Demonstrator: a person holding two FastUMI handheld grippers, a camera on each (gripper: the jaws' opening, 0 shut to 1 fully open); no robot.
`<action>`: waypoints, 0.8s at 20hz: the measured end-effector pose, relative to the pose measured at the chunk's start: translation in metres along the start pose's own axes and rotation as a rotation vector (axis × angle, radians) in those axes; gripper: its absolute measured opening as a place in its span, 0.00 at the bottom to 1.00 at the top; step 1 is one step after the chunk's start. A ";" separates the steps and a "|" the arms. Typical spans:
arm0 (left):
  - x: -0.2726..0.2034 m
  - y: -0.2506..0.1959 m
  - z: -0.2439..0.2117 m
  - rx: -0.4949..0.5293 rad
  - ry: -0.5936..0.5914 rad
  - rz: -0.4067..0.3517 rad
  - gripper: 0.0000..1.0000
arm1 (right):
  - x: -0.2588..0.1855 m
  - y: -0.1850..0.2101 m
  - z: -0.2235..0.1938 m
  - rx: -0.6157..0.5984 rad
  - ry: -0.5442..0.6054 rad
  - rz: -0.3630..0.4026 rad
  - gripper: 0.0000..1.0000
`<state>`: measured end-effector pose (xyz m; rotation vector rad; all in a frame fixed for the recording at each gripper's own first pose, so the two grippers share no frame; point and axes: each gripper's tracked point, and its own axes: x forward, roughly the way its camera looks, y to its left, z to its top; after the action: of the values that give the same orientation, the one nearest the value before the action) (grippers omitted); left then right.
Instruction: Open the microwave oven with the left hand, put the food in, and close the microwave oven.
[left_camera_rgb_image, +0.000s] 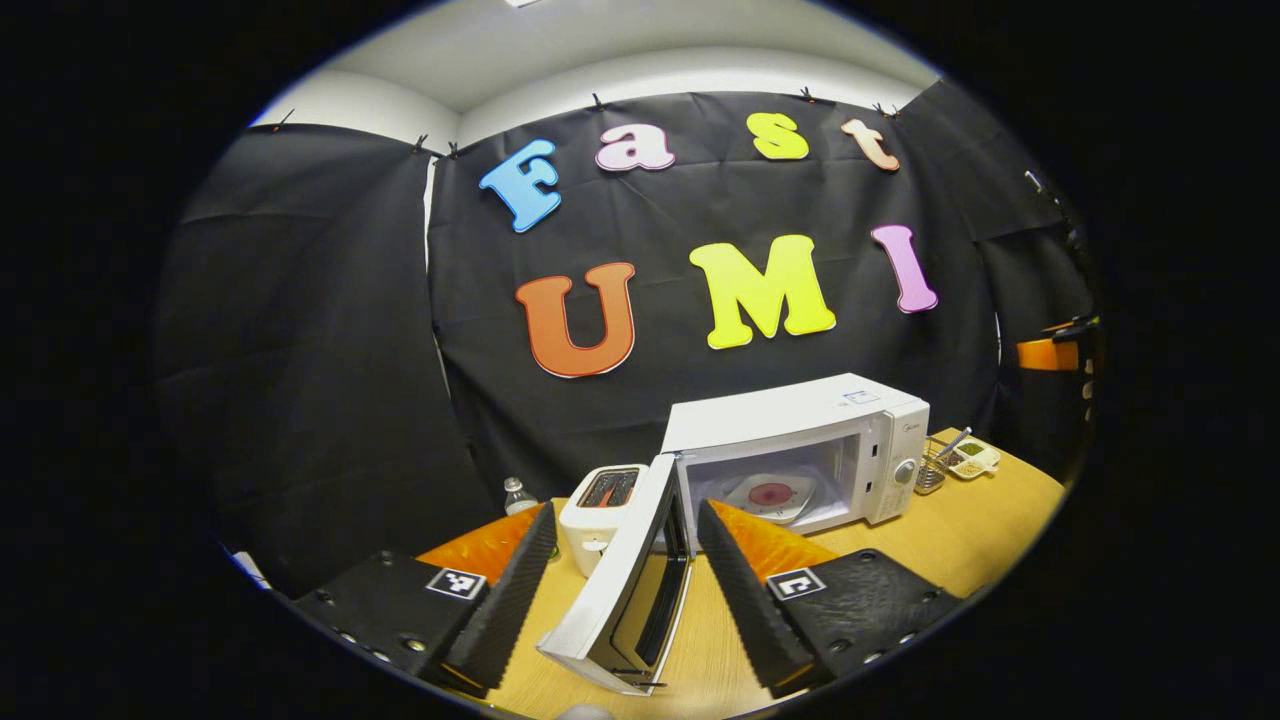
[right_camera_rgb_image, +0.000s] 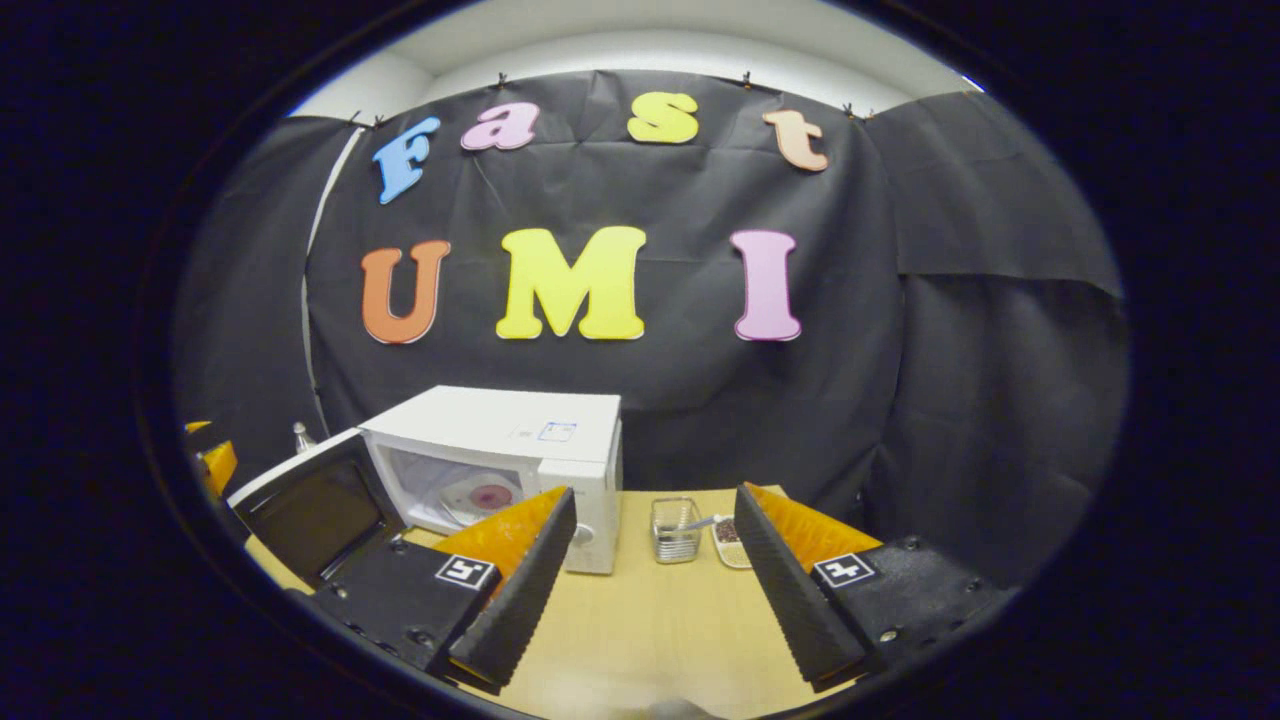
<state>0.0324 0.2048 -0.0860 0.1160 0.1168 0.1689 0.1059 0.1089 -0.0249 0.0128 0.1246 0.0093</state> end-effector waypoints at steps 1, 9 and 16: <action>0.002 -0.003 -0.002 -0.027 0.010 -0.014 0.66 | -0.006 -0.002 0.003 0.002 -0.004 -0.009 1.00; 0.003 0.028 -0.022 -0.089 0.030 0.012 0.00 | -0.026 -0.009 -0.016 0.041 0.070 -0.051 0.92; 0.001 0.098 -0.059 -0.044 0.032 0.110 0.00 | -0.036 0.001 -0.022 0.001 0.100 -0.037 1.00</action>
<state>0.0104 0.3068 -0.1318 0.0762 0.1390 0.2828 0.0674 0.1097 -0.0418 0.0113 0.2251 -0.0273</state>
